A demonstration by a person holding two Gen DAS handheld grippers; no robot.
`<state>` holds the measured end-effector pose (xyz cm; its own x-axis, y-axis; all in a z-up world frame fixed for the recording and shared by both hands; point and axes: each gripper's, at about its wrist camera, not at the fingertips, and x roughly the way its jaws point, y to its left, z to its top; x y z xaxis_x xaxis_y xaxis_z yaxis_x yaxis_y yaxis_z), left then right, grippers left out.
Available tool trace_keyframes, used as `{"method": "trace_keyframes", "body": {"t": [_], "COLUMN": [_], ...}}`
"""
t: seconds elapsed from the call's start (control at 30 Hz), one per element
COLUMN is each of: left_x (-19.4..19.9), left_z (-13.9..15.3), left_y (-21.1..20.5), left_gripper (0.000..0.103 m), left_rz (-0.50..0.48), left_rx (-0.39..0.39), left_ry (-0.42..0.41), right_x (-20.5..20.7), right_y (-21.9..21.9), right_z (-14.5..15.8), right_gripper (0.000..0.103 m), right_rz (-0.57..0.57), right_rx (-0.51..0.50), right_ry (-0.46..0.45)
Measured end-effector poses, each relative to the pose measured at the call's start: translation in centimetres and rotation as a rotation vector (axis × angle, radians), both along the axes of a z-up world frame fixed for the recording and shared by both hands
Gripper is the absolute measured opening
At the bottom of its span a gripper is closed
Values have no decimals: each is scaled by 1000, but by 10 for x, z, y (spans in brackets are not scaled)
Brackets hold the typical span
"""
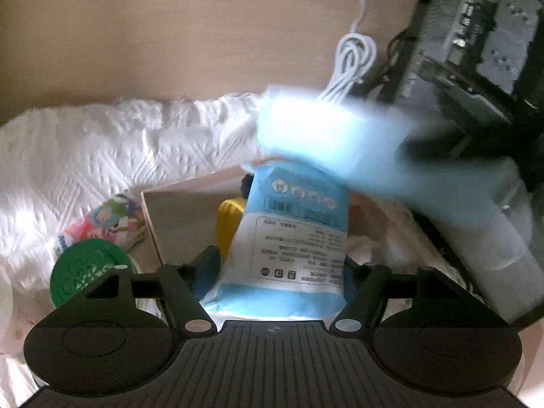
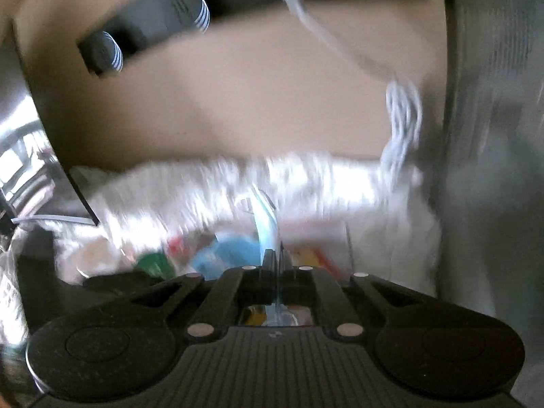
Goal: Organize soft objects
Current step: 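Lower the packet and face mask into the pink box and open both tools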
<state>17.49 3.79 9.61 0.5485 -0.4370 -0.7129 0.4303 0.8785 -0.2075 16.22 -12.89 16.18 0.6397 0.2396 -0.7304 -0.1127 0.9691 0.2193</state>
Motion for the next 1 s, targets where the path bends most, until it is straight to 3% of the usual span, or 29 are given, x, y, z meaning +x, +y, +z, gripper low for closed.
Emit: {"method": "trace_keyframes", "body": {"t": [0.17, 0.33, 0.37, 0.43, 0.47, 0.57, 0.63, 0.87, 1.0], "left_x": [-21, -25, -26, -28, -30, -30, -26, -17, -23], "left_z": [21, 35, 35, 33, 30, 25, 24, 15, 17], "left_y": [8, 16, 15, 12, 9, 9, 6, 5, 5], "left_gripper": [72, 69, 65, 35, 31, 31, 30, 30, 30], "left_rz": [-26, -11, -17, -32, -35, -29, -23, -25, -40], "left_rx": [-11, -78, -73, -40, -12, -19, -26, -26, -18], "left_ry": [-84, -119, -114, -97, -97, -99, -96, -100, -107], "right_x": [10, 3, 0, -10, -16, -28, -24, 16, 18], "right_y": [6, 10, 10, 8, 6, 2, 0, 9, 23], "right_z": [-51, -64, -61, -51, -45, -30, -29, -78, -90], "right_gripper": [2, 4, 6, 17, 23, 23, 22, 11, 11], "right_rz": [-20, 24, 35, 56, 60, 42, 12, -6, 20], "right_rx": [-18, -19, -19, -19, -25, -57, -76, -76, -92], "right_ry": [130, 100, 82, 53, 28, -40, -35, 153, 181]}}
